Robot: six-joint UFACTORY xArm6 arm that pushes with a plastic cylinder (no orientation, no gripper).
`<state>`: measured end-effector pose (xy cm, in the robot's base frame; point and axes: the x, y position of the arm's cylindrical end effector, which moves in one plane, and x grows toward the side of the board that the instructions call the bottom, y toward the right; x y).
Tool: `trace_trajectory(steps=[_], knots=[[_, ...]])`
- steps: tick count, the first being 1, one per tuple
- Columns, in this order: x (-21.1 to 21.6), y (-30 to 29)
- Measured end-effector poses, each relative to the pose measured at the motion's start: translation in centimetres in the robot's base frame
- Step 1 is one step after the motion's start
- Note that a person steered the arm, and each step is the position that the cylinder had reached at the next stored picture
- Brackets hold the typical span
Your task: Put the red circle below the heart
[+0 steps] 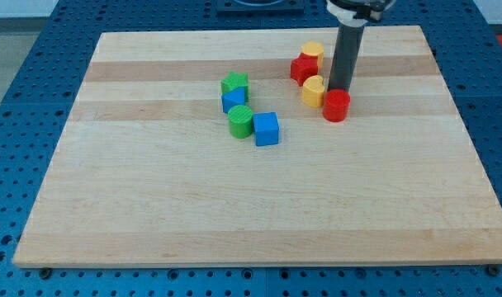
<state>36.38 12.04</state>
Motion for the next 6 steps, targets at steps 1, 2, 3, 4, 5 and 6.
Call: trace_trajectory(steps=[1,2,3,4,5,6], knots=[[1.0,0.5],[1.6,2.1],[2.3,4.4],[3.6,4.9],[3.6,3.8],[2.9,2.1]])
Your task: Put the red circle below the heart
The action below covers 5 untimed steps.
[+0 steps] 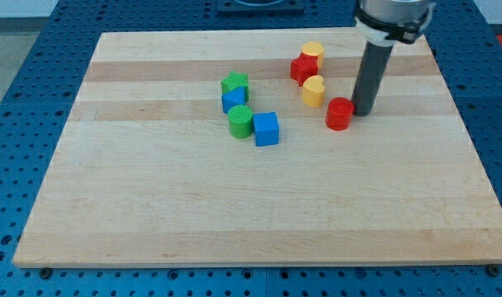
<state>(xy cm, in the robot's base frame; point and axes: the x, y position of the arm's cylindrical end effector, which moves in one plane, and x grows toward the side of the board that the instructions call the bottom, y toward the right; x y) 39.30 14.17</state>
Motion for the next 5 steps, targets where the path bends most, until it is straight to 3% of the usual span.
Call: trace_trajectory(steps=[5], knots=[[2.0,-4.4]])
